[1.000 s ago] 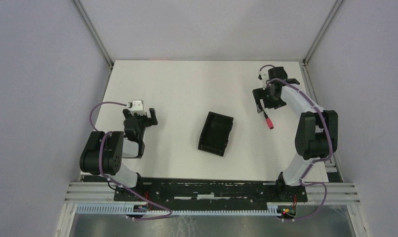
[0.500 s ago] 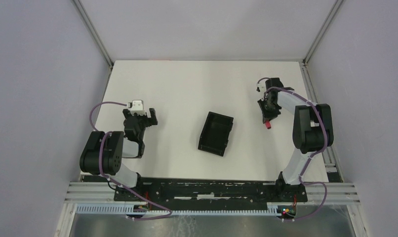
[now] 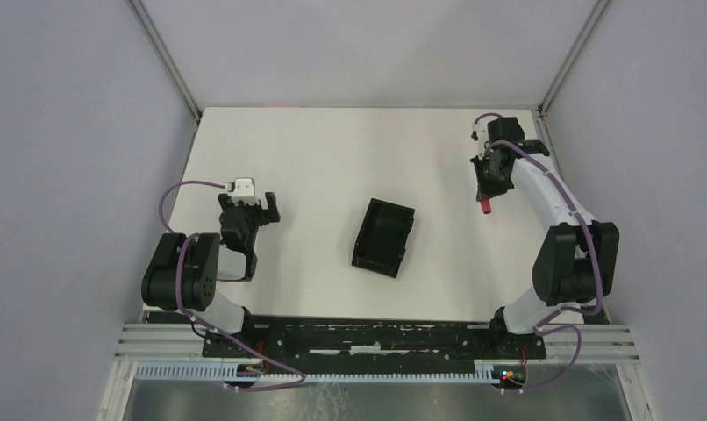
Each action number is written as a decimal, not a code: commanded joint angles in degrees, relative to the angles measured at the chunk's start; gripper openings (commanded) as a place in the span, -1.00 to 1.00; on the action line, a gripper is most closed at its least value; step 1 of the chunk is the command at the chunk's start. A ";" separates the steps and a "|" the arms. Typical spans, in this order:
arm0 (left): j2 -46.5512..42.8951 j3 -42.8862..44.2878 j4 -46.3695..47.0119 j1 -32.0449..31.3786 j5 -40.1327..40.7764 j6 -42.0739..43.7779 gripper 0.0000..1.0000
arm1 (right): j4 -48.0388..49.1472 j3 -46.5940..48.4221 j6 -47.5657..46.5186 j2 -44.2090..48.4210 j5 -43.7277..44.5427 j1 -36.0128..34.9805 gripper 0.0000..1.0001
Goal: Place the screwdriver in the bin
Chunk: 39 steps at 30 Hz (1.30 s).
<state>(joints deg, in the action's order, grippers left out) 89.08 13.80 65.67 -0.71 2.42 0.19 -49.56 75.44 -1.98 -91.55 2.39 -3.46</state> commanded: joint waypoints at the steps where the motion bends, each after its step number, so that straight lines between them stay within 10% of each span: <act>1: -0.92 0.48 1.55 0.10 -0.50 -1.86 1.00 | -5.45 2.82 3.83 3.88 1.21 -0.71 -1.00; 17: -0.92 0.45 1.57 0.10 -0.49 -1.86 1.00 | 15.28 -3.46 20.34 7.96 -1.34 -37.55 -1.00; 28: -0.96 0.44 1.57 0.10 -0.52 -1.81 1.00 | 31.23 -20.96 29.41 8.47 1.89 -43.01 -0.98; 39: -0.92 0.52 1.56 0.10 -0.54 -1.86 1.00 | 32.82 -20.45 30.79 8.73 5.31 -42.97 0.02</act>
<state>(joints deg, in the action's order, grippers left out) 89.08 13.80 65.67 -0.71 2.42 0.19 -19.46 52.69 27.51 -84.27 4.54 -46.37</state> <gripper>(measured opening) 0.997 0.460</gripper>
